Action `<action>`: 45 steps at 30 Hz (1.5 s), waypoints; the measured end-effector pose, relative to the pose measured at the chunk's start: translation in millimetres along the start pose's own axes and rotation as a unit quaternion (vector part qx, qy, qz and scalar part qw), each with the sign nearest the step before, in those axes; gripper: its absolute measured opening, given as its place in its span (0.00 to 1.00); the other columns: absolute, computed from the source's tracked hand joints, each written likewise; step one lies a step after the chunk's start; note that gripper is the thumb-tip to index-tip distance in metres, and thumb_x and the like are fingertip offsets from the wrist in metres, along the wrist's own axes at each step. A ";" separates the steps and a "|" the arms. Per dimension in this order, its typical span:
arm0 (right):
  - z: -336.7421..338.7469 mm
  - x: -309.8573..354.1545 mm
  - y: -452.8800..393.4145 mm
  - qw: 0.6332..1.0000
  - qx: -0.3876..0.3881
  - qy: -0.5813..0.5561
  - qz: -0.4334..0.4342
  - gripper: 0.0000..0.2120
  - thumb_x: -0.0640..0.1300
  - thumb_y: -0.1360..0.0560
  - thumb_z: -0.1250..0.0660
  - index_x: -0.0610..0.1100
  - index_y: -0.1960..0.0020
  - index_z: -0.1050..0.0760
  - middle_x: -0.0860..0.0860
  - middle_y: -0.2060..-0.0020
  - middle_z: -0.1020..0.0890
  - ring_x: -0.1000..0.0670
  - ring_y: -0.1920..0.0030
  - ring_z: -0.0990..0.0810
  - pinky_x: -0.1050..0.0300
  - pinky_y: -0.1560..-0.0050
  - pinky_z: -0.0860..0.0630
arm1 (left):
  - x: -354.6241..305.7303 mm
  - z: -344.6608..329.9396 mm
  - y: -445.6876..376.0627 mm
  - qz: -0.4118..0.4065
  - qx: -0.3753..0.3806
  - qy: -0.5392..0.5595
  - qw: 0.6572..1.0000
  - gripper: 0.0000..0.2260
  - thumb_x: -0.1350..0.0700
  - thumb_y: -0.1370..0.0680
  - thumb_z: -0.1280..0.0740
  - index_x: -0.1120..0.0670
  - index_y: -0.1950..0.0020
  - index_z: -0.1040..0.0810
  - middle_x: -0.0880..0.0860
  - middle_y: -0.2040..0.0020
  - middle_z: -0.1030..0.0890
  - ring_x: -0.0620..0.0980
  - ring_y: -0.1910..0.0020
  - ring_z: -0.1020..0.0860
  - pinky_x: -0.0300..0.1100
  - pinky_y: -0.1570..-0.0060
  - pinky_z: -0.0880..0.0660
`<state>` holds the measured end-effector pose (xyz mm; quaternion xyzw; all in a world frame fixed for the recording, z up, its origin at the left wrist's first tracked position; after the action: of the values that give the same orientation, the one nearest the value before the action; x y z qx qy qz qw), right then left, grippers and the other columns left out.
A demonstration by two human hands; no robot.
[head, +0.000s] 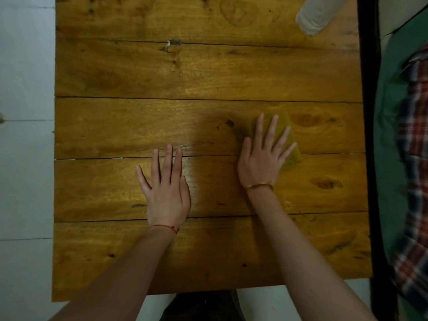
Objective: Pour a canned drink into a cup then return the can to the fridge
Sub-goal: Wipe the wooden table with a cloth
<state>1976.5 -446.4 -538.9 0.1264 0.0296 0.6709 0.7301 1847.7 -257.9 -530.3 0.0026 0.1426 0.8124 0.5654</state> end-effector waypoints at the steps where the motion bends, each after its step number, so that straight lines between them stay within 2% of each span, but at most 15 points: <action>1: -3.6 22.0 2.6 0.999 0.009 0.006 0.038 0.28 0.57 0.19 0.56 0.54 0.21 0.60 0.49 0.21 0.57 0.39 0.22 0.60 0.32 0.26 0.58 | 0.1 -0.2 -0.2 0.000 0.001 -0.002 1.000 0.26 0.52 0.18 0.53 0.51 0.20 0.54 0.49 0.19 0.54 0.53 0.21 0.57 0.67 0.28 0.54; 4: -14.4 75.0 43.9 0.974 0.043 0.009 0.223 0.28 0.57 0.18 0.54 0.55 0.21 0.58 0.51 0.21 0.56 0.42 0.22 0.61 0.36 0.25 0.59 | -0.1 0.4 -1.4 0.000 0.002 -0.004 1.000 0.25 0.52 0.18 0.52 0.52 0.20 0.51 0.49 0.19 0.53 0.53 0.21 0.56 0.67 0.28 0.53; 6: -17.0 71.8 61.5 0.956 0.058 0.016 0.287 0.27 0.57 0.18 0.53 0.55 0.21 0.56 0.52 0.21 0.55 0.44 0.22 0.60 0.37 0.24 0.56 | 0.9 0.1 -0.9 0.000 0.000 -0.007 1.000 0.25 0.52 0.18 0.52 0.52 0.20 0.50 0.49 0.19 0.53 0.53 0.21 0.56 0.67 0.28 0.53; 8: -11.7 41.5 47.3 0.965 0.046 0.027 0.257 0.28 0.57 0.18 0.53 0.55 0.21 0.56 0.52 0.21 0.55 0.43 0.22 0.59 0.37 0.24 0.56 | 0.5 0.4 -0.9 -0.003 -0.003 -0.011 1.000 0.26 0.52 0.18 0.52 0.51 0.20 0.53 0.50 0.19 0.53 0.53 0.21 0.55 0.67 0.28 0.52; 12: 2.8 -23.4 -10.3 0.999 0.021 0.010 0.026 0.27 0.57 0.19 0.58 0.55 0.21 0.59 0.51 0.21 0.58 0.41 0.22 0.60 0.35 0.25 0.58 | 1.1 -0.1 -0.8 -0.003 -0.005 -0.007 1.000 0.26 0.52 0.18 0.52 0.54 0.20 0.53 0.50 0.19 0.53 0.53 0.21 0.55 0.67 0.28 0.52; 15: 3.8 -6.3 -20.3 0.999 -0.003 -0.011 -0.052 0.27 0.56 0.18 0.59 0.55 0.22 0.60 0.50 0.21 0.58 0.40 0.22 0.60 0.33 0.26 0.59 | 0.7 0.7 -0.5 -0.004 -0.009 0.003 1.000 0.26 0.53 0.18 0.53 0.55 0.20 0.54 0.50 0.19 0.53 0.53 0.21 0.55 0.67 0.28 0.52; 20: -16.9 77.0 47.9 0.984 0.052 -0.014 0.168 0.27 0.57 0.18 0.57 0.56 0.22 0.60 0.51 0.21 0.60 0.42 0.23 0.64 0.36 0.25 0.62 | 2.7 3.8 2.4 -0.002 -0.029 0.061 0.998 0.25 0.54 0.17 0.53 0.57 0.20 0.53 0.51 0.20 0.52 0.50 0.21 0.54 0.65 0.26 0.54; 23: -20.4 66.8 80.9 0.964 0.076 0.010 0.256 0.27 0.57 0.18 0.56 0.57 0.22 0.59 0.52 0.21 0.58 0.44 0.22 0.63 0.37 0.24 0.58 | 5.6 6.9 4.5 -0.003 -0.044 0.120 0.992 0.24 0.55 0.17 0.54 0.57 0.20 0.52 0.52 0.20 0.51 0.49 0.21 0.54 0.61 0.25 0.55; 25: -15.0 23.7 70.8 0.975 0.063 0.031 0.213 0.27 0.57 0.18 0.57 0.57 0.22 0.61 0.51 0.21 0.59 0.43 0.22 0.63 0.37 0.24 0.57 | 9.3 10.3 5.3 -0.007 -0.048 0.143 0.988 0.24 0.55 0.16 0.53 0.57 0.20 0.52 0.53 0.20 0.51 0.49 0.21 0.55 0.60 0.24 0.55; 28: -2.4 -49.0 49.4 0.997 0.045 0.016 0.058 0.27 0.57 0.19 0.59 0.56 0.22 0.62 0.50 0.21 0.59 0.42 0.22 0.62 0.36 0.24 0.57 | 20.0 14.4 11.8 -0.017 -0.044 0.115 0.992 0.24 0.54 0.16 0.54 0.57 0.20 0.52 0.53 0.20 0.52 0.50 0.21 0.56 0.59 0.24 0.55; 32: -4.4 -47.0 50.9 0.998 0.033 -0.015 -0.059 0.27 0.56 0.18 0.59 0.54 0.22 0.62 0.49 0.21 0.59 0.40 0.22 0.61 0.33 0.26 0.58 | 33.5 13.6 25.8 -0.029 -0.034 0.083 0.996 0.25 0.54 0.17 0.53 0.57 0.20 0.51 0.53 0.20 0.50 0.50 0.21 0.55 0.61 0.25 0.56; 37: -28.8 32.4 133.5 0.984 0.077 -0.003 0.162 0.27 0.57 0.19 0.58 0.56 0.22 0.60 0.50 0.21 0.59 0.41 0.23 0.63 0.35 0.26 0.62 | 37.9 9.7 46.5 -0.029 -0.023 0.075 0.996 0.24 0.54 0.17 0.53 0.57 0.20 0.50 0.53 0.20 0.49 0.50 0.21 0.55 0.61 0.25 0.56; 40: -36.1 28.1 182.5 0.961 0.099 0.010 0.256 0.27 0.58 0.18 0.55 0.56 0.22 0.57 0.51 0.21 0.55 0.41 0.22 0.59 0.35 0.25 0.56 | 37.0 6.1 60.3 -0.023 -0.016 0.065 0.997 0.24 0.53 0.17 0.54 0.56 0.20 0.50 0.52 0.20 0.50 0.49 0.21 0.56 0.60 0.25 0.57; 42: -37.5 -1.9 190.4 0.960 0.098 0.037 0.259 0.27 0.58 0.19 0.55 0.57 0.22 0.57 0.51 0.21 0.55 0.41 0.22 0.58 0.34 0.26 0.54 | 38.4 4.0 68.6 -0.020 -0.010 0.065 0.998 0.24 0.53 0.17 0.54 0.56 0.20 0.50 0.52 0.20 0.50 0.49 0.21 0.56 0.60 0.25 0.57; 45: -27.4 -72.7 180.3 0.988 0.071 0.052 0.126 0.28 0.58 0.20 0.57 0.56 0.21 0.57 0.49 0.21 0.55 0.40 0.22 0.57 0.33 0.26 0.54 | 43.3 3.1 78.9 -0.015 -0.008 0.062 0.998 0.24 0.52 0.17 0.54 0.55 0.20 0.51 0.52 0.20 0.51 0.49 0.21 0.56 0.60 0.24 0.58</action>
<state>1788.3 -501.9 -534.1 0.1459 0.0988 0.7592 0.6266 1760.2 -242.7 -515.6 -0.0551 0.1708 0.8037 0.5674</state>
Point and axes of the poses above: each hand's wrist, its own y-axis away from the middle knuckle, its own z-axis out of the back of the hand, x = y × z, the point moved 7 cm from there along -y, towards the middle knuckle
